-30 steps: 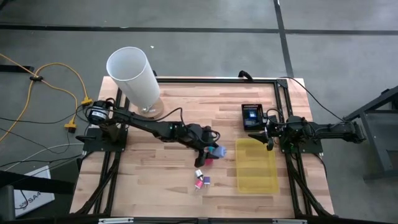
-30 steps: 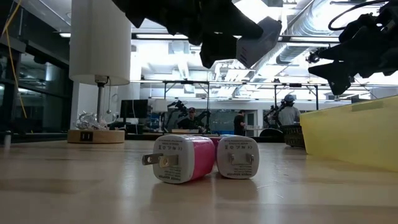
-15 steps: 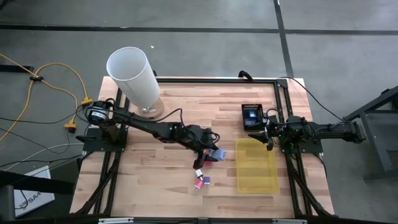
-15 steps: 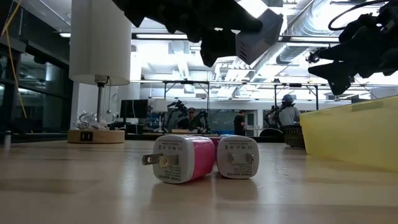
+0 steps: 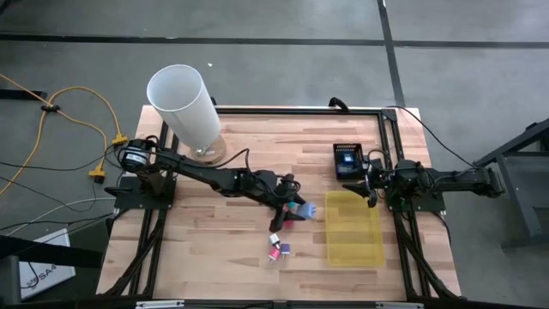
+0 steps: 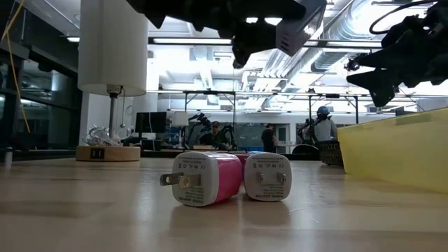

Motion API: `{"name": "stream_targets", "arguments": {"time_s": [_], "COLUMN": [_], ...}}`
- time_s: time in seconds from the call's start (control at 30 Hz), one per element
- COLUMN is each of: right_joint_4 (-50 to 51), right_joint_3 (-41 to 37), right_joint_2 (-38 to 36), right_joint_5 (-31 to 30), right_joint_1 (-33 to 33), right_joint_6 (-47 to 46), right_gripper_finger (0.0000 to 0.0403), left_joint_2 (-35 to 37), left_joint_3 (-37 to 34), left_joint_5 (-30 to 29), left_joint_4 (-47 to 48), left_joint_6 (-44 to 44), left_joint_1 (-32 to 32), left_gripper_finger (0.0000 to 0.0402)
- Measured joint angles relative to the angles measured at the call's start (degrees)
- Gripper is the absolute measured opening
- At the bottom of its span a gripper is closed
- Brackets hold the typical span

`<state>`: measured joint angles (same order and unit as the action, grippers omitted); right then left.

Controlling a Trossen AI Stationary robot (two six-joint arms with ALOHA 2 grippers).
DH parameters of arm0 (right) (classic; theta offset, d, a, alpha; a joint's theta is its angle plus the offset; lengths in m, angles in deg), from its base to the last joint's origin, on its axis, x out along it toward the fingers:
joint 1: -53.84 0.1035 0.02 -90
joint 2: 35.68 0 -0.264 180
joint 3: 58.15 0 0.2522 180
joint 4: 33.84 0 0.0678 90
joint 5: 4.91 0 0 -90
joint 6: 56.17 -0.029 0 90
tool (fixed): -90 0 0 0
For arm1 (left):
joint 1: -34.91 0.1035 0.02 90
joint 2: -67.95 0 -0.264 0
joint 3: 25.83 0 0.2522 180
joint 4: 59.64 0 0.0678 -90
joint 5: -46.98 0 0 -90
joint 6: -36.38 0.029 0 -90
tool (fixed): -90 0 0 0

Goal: Pick & Place Office items
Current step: Put the blue charger adapter into the yellow bin

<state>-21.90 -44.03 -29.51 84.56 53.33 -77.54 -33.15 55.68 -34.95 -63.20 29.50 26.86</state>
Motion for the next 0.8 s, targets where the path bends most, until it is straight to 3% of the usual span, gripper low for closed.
{"name": "stream_targets", "arguments": {"time_s": [0.27, 0.47, 0.6, 0.8], "right_joint_4": [-0.9, -3.5, -8.5, -14.6], "right_joint_3": [0.0, 0.0, 0.0, 0.0], "right_joint_2": [0.0, 0.0, 0.0, 0.0], "right_joint_5": [-0.4, 9.2, 10.0, 11.1], "right_joint_1": [0.0, 0.0, 0.0, 0.8], "right_joint_6": [-4.3, -8.5, -10.5, -4.2], "right_gripper_finger": [0.0193, 0.0193, 0.0193, 0.0193], "left_joint_2": [0.0, 0.0, 0.0, 0.0], "left_joint_3": [0.0, 0.0, 0.0, 0.0], "left_joint_5": [-4.0, -4.5, -7.5, -8.4], "left_joint_4": [-1.3, -2.6, -2.4, -2.4], "left_joint_6": [1.3, 1.3, 1.4, 1.4], "left_joint_1": [0.0, 0.0, 0.0, 0.0], "left_gripper_finger": [0.0209, 0.0209, 0.0209, 0.0209]}}
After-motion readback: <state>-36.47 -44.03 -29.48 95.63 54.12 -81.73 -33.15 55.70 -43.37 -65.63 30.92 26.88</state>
